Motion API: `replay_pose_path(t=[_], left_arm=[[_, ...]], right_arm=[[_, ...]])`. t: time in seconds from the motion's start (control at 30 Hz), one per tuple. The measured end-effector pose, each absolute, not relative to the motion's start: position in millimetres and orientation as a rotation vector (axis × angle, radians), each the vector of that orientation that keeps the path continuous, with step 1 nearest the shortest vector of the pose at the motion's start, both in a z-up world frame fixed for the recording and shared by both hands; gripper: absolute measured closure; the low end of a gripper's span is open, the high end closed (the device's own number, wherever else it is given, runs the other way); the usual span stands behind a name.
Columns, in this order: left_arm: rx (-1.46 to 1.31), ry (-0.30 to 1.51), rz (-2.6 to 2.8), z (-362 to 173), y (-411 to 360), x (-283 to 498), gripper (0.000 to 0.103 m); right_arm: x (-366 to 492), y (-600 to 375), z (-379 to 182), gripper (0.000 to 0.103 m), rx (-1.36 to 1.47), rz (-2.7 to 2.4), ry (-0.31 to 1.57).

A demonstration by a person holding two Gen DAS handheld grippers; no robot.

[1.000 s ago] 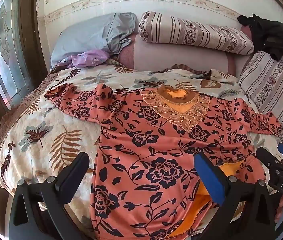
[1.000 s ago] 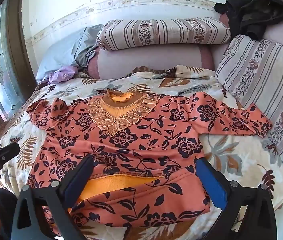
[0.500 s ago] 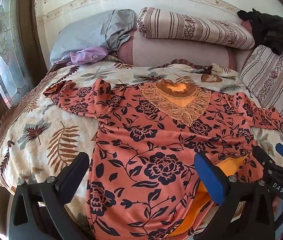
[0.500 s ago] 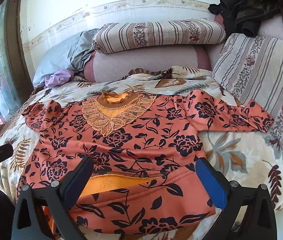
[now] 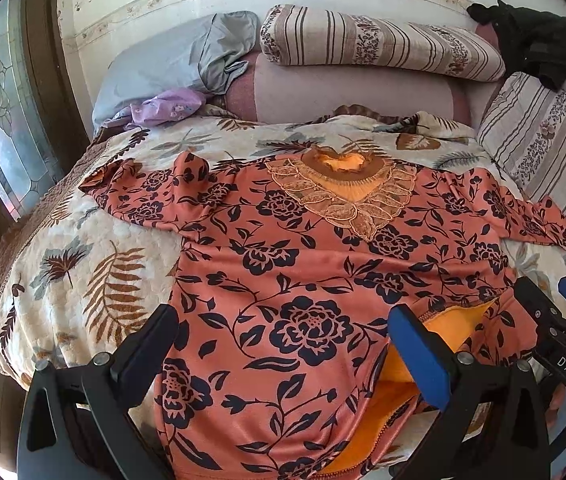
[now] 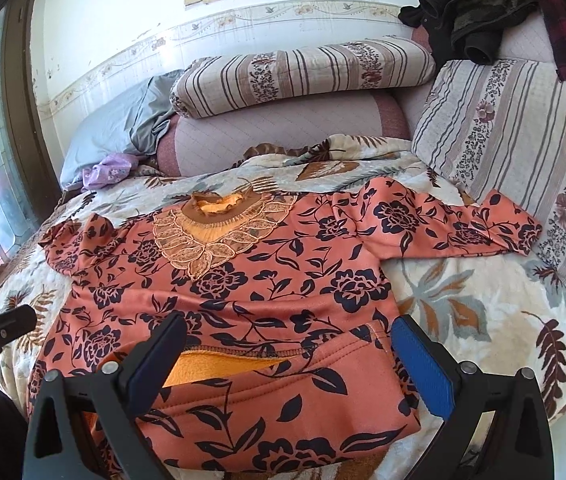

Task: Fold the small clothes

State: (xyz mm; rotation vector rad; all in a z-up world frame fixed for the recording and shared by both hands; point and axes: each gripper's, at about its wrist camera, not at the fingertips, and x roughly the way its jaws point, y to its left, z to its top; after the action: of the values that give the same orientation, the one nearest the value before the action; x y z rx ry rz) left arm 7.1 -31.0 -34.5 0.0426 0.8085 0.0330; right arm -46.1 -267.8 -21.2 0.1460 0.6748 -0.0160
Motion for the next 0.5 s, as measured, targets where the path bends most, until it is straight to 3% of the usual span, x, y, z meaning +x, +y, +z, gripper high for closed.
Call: replay_pose_path(t=[0.5], left_arm=[[0.053,0.831,0.017,-43.6,-38.8,14.5,0.0]], right_arm=[[-45.6,-271.4,-22.4,0.0,0.16,-0.019,0.673]])
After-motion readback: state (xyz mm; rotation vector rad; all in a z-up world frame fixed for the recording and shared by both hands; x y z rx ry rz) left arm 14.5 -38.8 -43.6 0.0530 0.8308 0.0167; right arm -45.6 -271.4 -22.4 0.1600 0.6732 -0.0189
